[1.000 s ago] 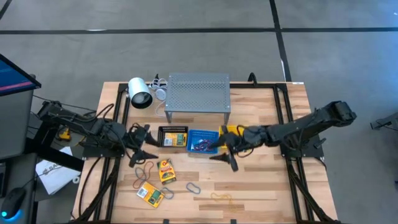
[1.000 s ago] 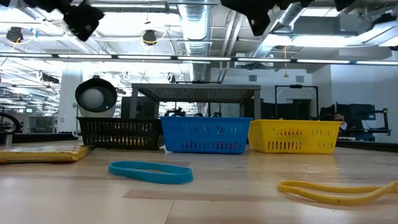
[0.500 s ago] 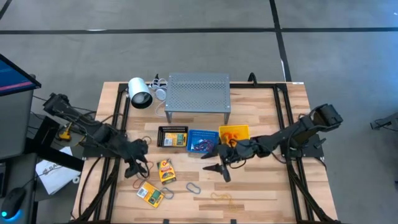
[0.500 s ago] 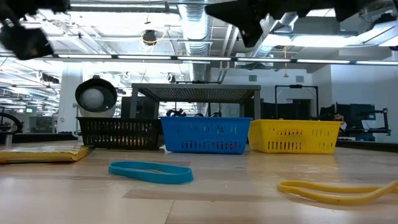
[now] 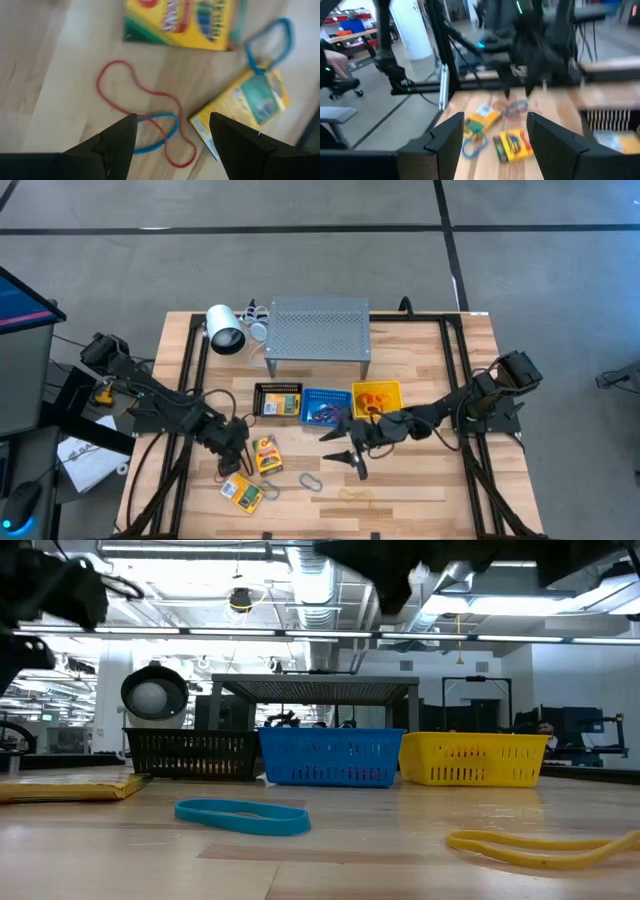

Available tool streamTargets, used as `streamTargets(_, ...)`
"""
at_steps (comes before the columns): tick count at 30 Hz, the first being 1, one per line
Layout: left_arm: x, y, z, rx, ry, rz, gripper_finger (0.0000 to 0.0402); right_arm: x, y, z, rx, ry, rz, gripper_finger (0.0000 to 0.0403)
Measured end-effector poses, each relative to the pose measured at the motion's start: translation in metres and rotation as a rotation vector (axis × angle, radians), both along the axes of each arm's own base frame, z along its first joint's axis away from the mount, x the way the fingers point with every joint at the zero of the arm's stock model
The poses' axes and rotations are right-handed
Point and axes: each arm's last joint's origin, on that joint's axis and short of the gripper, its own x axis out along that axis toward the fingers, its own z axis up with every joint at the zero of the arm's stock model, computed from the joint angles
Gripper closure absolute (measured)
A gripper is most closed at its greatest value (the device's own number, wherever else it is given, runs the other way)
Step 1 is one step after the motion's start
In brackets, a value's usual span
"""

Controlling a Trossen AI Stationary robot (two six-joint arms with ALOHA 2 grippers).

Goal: Pick & Place Office Desk Supplies
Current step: Put the red rubber band into the blue bin

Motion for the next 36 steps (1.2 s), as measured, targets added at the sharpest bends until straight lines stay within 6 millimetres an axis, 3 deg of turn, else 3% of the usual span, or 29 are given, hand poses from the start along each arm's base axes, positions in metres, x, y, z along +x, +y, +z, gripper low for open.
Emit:
streamTargets(4,0.004,-0.002,-0.011,0.024,0.058,0.104,0.0156,-0.006,0.010,0.003,-0.109,-0.018,-0.050,0.0191)
streamTargets(10,0.009,-0.005,-0.025,0.056,0.129,0.187,0.0156,-0.007,0.008,-0.003,-0.176,0.038,-0.127,0.0191)
streamTargets(36,0.012,-0.007,-0.043,0.123,0.213,0.192,0.0156,-0.007,0.005,-0.010,-0.169,0.101,-0.137,0.0191)
